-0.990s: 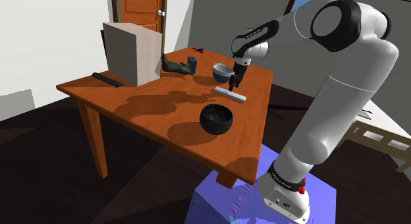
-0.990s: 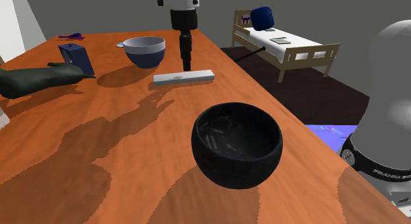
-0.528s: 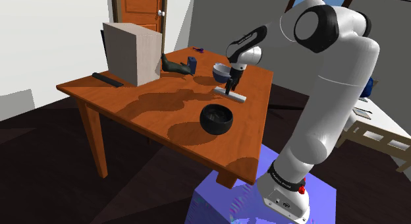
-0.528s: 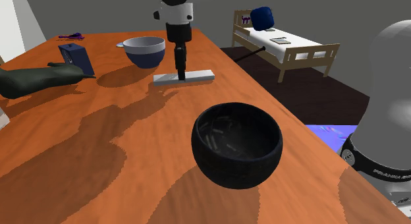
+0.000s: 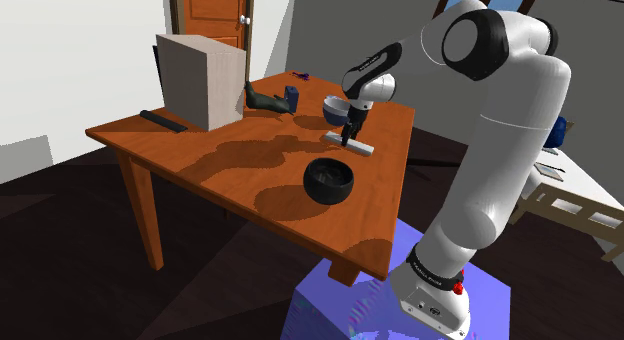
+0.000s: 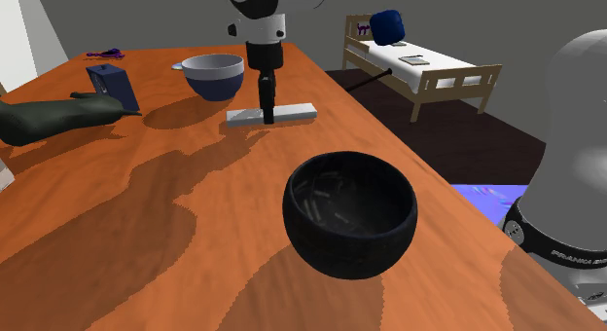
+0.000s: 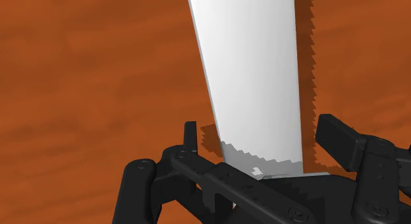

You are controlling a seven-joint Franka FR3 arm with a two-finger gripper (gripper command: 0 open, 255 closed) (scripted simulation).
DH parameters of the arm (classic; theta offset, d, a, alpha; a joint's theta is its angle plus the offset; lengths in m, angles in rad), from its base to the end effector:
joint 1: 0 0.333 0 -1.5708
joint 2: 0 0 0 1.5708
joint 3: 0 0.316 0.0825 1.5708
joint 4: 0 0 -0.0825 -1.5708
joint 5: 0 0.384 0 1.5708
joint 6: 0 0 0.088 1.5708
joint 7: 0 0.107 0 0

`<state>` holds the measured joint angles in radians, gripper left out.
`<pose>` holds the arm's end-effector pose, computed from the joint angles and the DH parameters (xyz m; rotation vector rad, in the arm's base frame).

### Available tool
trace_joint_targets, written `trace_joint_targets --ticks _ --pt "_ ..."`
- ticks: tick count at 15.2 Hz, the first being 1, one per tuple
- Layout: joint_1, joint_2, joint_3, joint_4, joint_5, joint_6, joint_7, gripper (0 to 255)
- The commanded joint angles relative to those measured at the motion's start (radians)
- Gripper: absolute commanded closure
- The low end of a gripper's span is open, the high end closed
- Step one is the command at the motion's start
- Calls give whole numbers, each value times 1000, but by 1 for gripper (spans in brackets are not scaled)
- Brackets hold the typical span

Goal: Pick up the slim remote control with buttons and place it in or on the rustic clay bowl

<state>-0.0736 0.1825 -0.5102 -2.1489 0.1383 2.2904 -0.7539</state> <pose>0.4687 -0.3019 0.3259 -3.1187 -0.1317 0.0033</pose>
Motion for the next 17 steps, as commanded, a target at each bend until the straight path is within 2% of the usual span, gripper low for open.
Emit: trace_joint_targets --ticks 1,2,11,17 --pt "0 0 0 0 0 0 0 0" --pt "0 0 0 0 0 0 0 255" --pt "0 0 0 0 0 0 0 255" --pt "8 -52 -9 28 -38 -72 27 255"
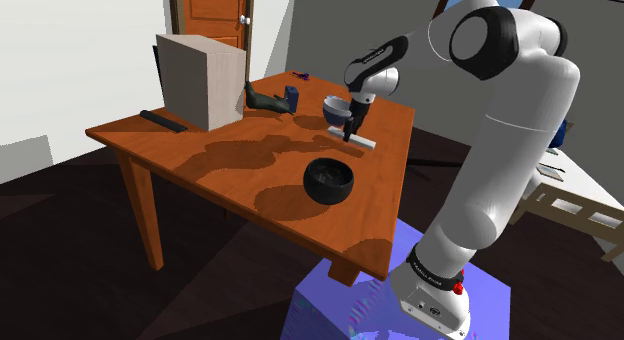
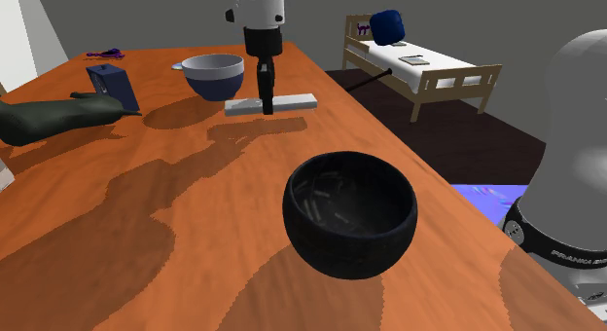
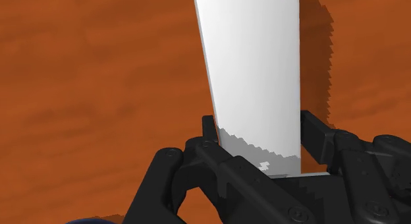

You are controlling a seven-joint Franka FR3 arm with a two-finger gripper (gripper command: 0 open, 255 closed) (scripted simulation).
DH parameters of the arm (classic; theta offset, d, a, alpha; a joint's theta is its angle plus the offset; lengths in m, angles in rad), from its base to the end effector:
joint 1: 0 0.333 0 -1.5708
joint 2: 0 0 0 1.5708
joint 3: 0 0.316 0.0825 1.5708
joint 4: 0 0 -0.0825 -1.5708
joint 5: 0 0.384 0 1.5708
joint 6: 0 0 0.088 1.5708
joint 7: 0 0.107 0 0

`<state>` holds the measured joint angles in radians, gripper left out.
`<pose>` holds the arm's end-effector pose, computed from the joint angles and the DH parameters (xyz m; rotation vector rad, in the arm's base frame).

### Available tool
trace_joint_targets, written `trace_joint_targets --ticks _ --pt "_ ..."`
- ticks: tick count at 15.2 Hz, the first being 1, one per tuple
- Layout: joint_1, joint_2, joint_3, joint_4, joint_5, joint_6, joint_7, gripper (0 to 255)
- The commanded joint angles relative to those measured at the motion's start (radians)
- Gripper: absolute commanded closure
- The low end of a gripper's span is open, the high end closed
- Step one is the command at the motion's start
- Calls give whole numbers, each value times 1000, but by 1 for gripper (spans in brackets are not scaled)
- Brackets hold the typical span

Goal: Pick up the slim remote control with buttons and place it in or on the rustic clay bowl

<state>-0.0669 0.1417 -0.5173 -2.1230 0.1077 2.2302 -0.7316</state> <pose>0.4696 -0.3021 0.3521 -3.1187 -0.1319 0.0031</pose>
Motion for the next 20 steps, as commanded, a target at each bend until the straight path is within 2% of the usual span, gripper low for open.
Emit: trace_joint_targets --ticks 1,20 --pt "2 -19 -3 8 -13 -24 9 255" --pt "14 -130 -6 154 -85 -264 62 255"
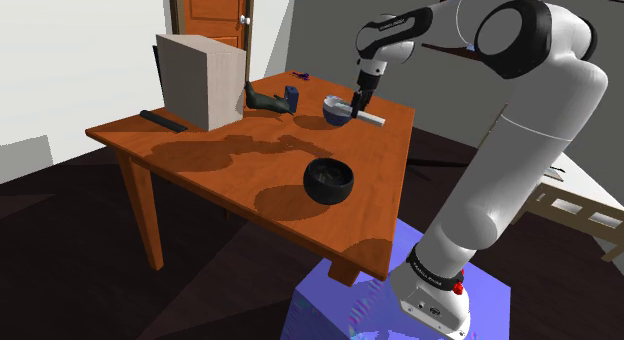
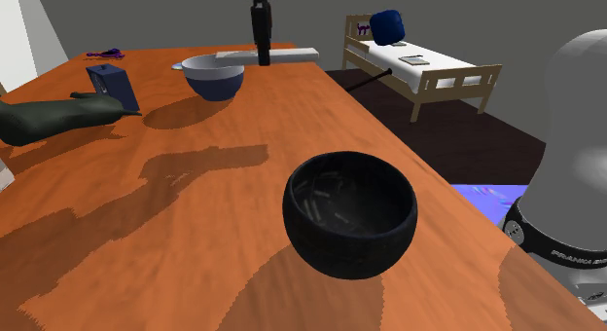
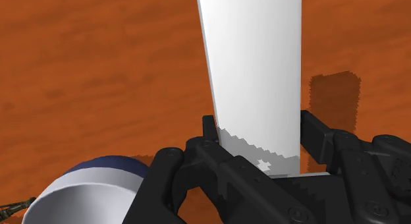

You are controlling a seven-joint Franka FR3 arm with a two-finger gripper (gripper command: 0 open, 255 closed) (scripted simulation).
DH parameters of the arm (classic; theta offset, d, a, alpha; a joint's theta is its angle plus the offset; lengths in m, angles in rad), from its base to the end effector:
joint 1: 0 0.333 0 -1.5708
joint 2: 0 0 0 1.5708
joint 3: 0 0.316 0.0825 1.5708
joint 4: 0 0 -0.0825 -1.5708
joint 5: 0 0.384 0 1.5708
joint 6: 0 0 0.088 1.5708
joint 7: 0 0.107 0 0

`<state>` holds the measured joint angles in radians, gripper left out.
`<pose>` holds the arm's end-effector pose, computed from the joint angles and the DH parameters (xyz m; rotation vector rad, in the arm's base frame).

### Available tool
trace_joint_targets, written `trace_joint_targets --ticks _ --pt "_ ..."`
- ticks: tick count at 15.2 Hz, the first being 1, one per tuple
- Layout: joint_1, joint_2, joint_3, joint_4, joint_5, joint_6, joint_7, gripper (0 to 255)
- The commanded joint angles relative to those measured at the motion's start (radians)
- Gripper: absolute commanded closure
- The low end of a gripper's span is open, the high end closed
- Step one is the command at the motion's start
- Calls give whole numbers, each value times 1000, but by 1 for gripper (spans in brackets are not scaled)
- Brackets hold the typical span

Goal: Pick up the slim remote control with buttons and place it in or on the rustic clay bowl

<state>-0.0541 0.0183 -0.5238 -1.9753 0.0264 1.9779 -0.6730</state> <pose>0.4692 -0.3026 0.4581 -3.1189 -0.1318 0.0030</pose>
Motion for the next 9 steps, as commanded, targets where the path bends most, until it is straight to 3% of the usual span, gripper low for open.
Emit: trace_joint_targets --ticks 1,7,9 --pt "1 -10 1 16 -6 -25 5 255" --pt "3 -25 2 76 -14 -98 12 255" --pt "23 -97 26 1 -50 -86 69 255"
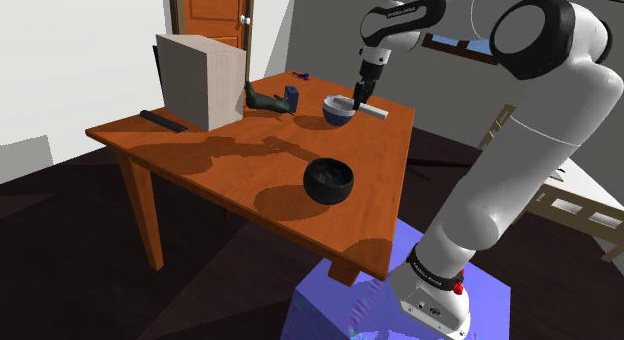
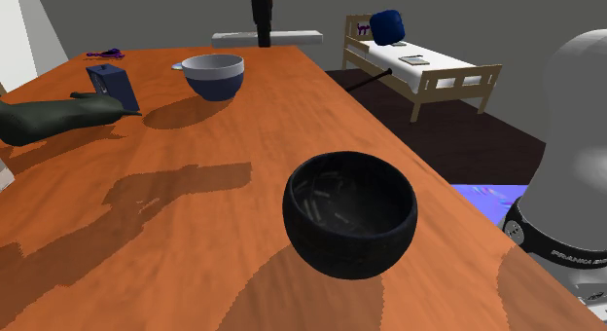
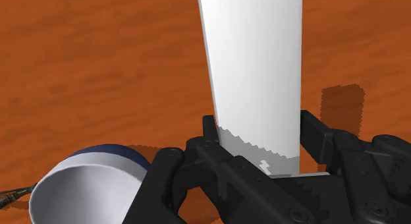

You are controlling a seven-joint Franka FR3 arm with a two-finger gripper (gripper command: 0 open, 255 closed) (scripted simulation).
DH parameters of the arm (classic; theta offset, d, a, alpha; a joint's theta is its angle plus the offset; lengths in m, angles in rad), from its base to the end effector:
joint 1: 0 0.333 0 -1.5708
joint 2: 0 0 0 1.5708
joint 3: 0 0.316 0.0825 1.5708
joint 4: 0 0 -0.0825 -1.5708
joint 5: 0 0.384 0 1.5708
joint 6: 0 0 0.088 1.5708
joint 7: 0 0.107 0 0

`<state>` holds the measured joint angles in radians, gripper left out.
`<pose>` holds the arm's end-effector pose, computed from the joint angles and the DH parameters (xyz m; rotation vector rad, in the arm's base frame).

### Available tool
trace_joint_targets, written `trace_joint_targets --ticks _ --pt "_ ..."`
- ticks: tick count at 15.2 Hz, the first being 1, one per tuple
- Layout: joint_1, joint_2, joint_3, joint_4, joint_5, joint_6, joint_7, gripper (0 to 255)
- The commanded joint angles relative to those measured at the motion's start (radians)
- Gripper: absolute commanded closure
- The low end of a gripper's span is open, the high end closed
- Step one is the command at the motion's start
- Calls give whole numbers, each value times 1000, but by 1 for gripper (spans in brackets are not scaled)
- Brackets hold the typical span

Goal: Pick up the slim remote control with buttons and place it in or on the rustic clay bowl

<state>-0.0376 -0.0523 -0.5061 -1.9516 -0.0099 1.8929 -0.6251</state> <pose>0.4635 -0.2855 0.4959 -3.1183 -0.1331 0.0030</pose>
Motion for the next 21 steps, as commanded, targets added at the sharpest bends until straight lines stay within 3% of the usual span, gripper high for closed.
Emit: trace_joint_targets --ticks 1,10,21 --pt "15 -61 21 -57 -29 3 49 255" --pt "62 -328 172 -319 -100 7 290 255" --pt "138 -554 384 -519 -42 -28 556 255"
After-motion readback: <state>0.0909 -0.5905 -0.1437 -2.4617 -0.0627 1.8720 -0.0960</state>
